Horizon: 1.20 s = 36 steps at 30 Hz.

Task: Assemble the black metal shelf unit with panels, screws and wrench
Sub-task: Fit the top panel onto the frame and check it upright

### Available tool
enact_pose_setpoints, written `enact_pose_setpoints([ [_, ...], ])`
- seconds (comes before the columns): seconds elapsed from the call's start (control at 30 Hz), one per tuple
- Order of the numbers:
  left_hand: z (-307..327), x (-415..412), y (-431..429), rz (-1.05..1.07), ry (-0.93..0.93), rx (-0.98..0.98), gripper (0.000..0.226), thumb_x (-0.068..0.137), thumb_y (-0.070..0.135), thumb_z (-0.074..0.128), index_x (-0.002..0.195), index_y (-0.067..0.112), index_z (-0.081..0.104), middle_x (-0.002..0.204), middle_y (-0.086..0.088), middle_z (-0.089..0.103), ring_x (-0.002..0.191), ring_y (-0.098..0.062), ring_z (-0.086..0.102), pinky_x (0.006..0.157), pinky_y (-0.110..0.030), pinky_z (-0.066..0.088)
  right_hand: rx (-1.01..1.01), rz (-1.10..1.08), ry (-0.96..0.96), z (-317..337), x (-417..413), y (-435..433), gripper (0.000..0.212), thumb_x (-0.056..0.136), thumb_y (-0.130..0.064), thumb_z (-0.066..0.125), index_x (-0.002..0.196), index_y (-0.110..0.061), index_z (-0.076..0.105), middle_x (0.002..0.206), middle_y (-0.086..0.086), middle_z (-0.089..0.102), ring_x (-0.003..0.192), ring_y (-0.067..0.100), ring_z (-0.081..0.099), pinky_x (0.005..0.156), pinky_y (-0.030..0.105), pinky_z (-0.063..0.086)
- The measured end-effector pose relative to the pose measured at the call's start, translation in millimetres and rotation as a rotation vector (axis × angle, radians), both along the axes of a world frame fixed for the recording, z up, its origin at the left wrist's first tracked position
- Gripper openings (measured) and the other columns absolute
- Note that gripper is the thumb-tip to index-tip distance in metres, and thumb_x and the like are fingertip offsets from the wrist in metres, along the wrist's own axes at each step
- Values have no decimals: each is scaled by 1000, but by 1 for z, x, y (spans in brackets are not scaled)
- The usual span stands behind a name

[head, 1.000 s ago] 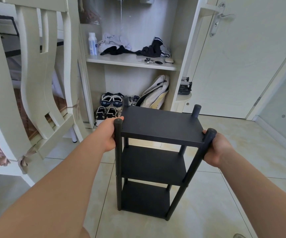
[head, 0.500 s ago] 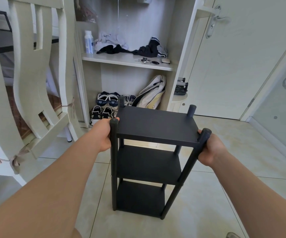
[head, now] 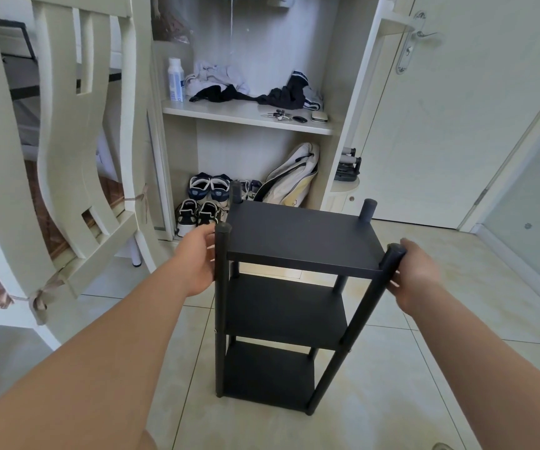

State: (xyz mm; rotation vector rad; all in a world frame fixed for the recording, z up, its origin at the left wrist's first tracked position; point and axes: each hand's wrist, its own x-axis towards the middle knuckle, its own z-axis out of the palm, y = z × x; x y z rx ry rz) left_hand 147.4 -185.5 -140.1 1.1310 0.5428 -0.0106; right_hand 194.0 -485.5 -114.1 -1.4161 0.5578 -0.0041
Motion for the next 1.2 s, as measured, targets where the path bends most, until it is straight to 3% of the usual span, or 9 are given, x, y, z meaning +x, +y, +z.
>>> enact_pose_setpoints([
  [0.13,-26,-10,20,-132,69,110,44,94,-7,32,120,11,63,113,-11,70,105,-26,64,88,-42,50,-416,58,-270,16,-13,3,33,105,-35,45,132,-20,58,118,-3,58,110,19,52,101,37,42],
  [0.2,-38,-15,26,-380,158,430,59,87,-16,37,127,20,61,124,-2,64,116,-20,58,100,-43,45,-790,193,-419,17,-21,7,40,104,-38,48,141,-26,54,137,-6,57,125,19,50,109,38,34],
  [0.3,-55,-16,21,-693,212,818,44,90,6,62,128,29,60,127,6,53,119,-16,47,105,-39,37,-1241,402,-585,11,-29,22,43,100,-40,53,143,-31,54,150,-8,50,142,17,37,120,44,13],
  [0.43,-61,-9,8,-574,171,889,20,93,37,66,102,20,66,106,-2,64,101,-18,58,93,-37,44,-1436,682,-528,1,-35,47,52,103,-48,44,153,-41,35,164,-12,26,154,13,13,123,45,-6],
  [0.67,-44,3,-12,-483,-42,922,25,95,40,63,92,16,67,91,-1,69,89,-14,62,76,-28,42,-1426,713,-419,-6,-33,53,58,103,-56,32,157,-46,15,169,-11,8,156,15,2,124,45,-4],
  [0.83,-26,17,-51,-348,-258,947,18,93,44,64,89,28,57,77,0,66,72,-11,61,61,-22,39,-1230,463,-524,-25,-37,25,58,103,-49,41,158,-39,23,166,-11,20,154,12,10,123,39,-4],
  [1.0,-28,41,-108,-280,-358,1096,25,94,44,63,82,23,57,72,6,59,69,-10,55,56,-23,36,-1076,295,-498,-61,-22,-26,57,102,-36,53,155,-32,32,161,-7,33,150,17,21,125,48,7],
  [1.13,-37,57,-171,-324,-380,1245,30,95,45,61,83,17,59,71,3,58,69,-16,56,59,-30,40,-879,189,-491,-94,-10,-80,58,99,-21,59,152,-28,37,153,-6,42,144,20,33,122,50,22],
  [1.2,-41,64,-198,-342,-384,1335,35,95,47,60,88,12,62,74,-1,61,72,-20,59,65,-35,48,-778,170,-475,-110,-5,-104,57,99,-16,58,152,-28,38,151,-7,42,141,15,37,120,42,29],
])
